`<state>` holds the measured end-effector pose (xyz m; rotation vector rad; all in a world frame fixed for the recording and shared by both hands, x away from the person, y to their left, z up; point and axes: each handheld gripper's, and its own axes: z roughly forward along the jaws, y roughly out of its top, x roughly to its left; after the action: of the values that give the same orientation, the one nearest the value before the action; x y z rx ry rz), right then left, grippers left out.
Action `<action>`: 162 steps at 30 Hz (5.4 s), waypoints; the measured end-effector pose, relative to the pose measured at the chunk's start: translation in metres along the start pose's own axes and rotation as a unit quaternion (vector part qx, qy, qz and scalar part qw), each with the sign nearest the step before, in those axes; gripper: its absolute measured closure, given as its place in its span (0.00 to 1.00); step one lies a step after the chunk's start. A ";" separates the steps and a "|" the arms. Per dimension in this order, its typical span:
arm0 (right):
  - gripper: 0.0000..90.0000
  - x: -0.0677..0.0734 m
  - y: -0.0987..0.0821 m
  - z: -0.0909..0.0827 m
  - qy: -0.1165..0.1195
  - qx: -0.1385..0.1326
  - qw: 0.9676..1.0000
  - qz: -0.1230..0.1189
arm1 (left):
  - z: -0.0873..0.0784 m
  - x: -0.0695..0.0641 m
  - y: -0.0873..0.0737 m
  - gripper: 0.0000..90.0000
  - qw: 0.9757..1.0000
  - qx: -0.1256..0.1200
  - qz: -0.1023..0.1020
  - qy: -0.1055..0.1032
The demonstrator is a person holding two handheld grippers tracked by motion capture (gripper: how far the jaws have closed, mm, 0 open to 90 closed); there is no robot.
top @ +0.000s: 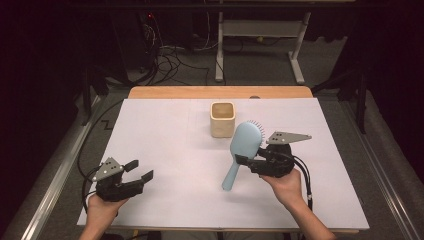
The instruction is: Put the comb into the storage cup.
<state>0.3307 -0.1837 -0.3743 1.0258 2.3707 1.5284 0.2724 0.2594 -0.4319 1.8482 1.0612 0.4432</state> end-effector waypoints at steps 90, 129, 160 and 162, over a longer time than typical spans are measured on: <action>0.61 -0.047 0.072 -0.001 -0.087 -0.020 0.996 0.015 | 0.014 0.017 -0.039 0.33 0.998 -0.002 -0.031 0.046; 0.61 -0.052 0.110 0.015 -0.105 -0.029 0.994 0.015 | 0.015 0.017 -0.039 0.33 0.998 0.004 -0.033 0.043; 0.61 -0.061 0.138 0.025 -0.133 -0.041 0.990 0.024 | 0.015 0.018 -0.039 0.34 0.999 0.003 -0.034 0.042; 0.61 -0.062 0.140 0.026 -0.138 -0.038 0.989 0.025 | 0.015 0.018 -0.039 0.34 0.999 0.004 -0.034 0.042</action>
<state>0.4543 -0.1670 -0.2826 1.2002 2.1004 1.3778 0.2735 0.2741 -0.4754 1.8073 1.1805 0.4809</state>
